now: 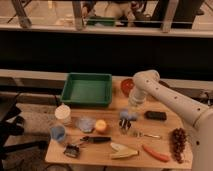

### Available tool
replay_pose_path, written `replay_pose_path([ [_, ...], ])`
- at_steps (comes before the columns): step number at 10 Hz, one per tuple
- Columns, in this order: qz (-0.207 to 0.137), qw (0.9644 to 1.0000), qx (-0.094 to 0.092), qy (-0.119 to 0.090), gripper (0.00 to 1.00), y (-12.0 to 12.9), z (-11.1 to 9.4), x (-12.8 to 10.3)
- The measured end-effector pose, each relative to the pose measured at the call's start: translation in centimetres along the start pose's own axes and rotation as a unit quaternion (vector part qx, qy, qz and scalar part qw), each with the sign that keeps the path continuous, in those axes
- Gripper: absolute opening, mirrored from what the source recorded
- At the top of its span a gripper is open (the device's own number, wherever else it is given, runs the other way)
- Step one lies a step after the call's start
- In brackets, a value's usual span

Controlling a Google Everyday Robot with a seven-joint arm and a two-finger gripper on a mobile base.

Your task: Place sponge in purple bowl

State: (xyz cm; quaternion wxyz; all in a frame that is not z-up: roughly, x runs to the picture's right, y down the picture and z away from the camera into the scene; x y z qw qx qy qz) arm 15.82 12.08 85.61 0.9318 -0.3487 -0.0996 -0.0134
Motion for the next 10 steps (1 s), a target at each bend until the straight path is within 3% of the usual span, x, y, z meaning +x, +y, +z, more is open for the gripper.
replay_pose_path([
  [10, -0.010, 0.9997, -0.023, 0.005, 0.80, 0.0, 2.6, -0.2],
])
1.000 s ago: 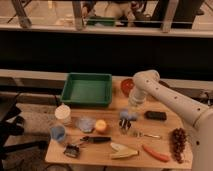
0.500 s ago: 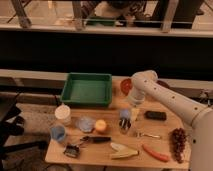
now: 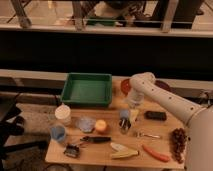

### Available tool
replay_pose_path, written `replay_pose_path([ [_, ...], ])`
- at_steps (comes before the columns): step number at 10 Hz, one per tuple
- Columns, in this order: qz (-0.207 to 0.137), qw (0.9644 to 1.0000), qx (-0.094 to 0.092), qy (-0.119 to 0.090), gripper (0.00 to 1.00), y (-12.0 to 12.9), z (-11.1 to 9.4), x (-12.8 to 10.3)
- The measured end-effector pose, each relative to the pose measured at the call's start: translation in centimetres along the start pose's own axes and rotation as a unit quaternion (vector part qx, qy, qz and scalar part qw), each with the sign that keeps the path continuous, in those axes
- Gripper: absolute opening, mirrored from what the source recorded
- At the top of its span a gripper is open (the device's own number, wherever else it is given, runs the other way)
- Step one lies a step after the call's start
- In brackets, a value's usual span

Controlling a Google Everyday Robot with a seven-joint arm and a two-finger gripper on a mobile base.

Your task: Place sponge in purple bowl

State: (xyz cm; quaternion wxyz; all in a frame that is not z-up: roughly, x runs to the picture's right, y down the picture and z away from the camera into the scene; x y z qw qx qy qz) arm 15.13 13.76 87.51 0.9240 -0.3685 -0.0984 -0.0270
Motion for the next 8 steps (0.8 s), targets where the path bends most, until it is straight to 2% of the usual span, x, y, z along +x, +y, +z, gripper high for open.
replay_pose_path([
  [5, -0.006, 0.9999, -0.012, 0.002, 0.78, 0.38, 0.86, 0.37],
  [8, -0.007, 0.9999, -0.014, 0.000, 0.51, 0.48, 1.09, 0.96],
])
